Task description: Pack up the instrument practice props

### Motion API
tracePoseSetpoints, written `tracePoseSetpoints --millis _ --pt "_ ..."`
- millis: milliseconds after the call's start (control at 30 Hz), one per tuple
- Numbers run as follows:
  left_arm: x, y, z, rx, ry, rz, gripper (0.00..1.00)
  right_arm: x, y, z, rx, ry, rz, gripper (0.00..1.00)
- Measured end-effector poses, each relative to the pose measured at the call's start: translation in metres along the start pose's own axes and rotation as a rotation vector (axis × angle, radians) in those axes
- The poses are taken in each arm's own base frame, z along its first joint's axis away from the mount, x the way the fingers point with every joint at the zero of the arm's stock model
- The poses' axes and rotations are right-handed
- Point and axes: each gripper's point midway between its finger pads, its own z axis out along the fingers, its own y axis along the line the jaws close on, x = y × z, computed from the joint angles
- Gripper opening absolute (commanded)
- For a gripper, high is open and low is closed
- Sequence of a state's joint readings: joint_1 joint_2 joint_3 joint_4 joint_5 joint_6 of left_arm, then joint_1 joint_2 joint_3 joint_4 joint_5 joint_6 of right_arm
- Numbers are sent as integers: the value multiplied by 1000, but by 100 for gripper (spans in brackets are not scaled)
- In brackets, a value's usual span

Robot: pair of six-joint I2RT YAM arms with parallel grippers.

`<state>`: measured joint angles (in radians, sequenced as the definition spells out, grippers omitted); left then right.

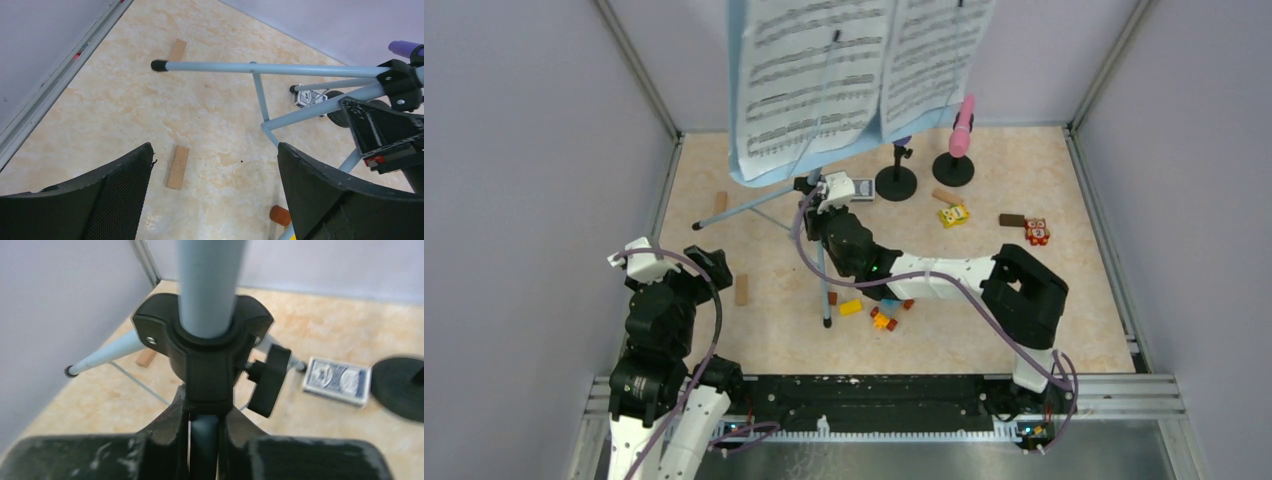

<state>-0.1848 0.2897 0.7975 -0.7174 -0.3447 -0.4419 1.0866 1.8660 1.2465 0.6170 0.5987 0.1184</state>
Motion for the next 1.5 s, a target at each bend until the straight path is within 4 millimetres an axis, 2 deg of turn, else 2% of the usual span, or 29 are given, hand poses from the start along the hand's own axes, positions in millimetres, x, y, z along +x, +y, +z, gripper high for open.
tracePoseSetpoints --millis 100,300,500,733,1033,1267,1500 --pt "0 0 0 0 0 0 97 -4 -5 -6 36 -5 127 0" --pt "0 0 0 0 0 0 97 1 1 -9 32 26 68 0" --pt "0 0 0 -1 0 0 97 8 30 -4 6 65 -48 0" --pt "0 0 0 0 -1 0 97 24 51 -9 -15 135 -149 0" --pt "-2 0 -3 6 -14 -5 97 28 57 -21 38 177 -131 0" --pt "-3 0 -3 7 -18 -7 97 32 68 -41 87 203 -106 0" --pt "-3 0 -3 7 -18 -7 97 34 69 -59 141 224 -70 0"
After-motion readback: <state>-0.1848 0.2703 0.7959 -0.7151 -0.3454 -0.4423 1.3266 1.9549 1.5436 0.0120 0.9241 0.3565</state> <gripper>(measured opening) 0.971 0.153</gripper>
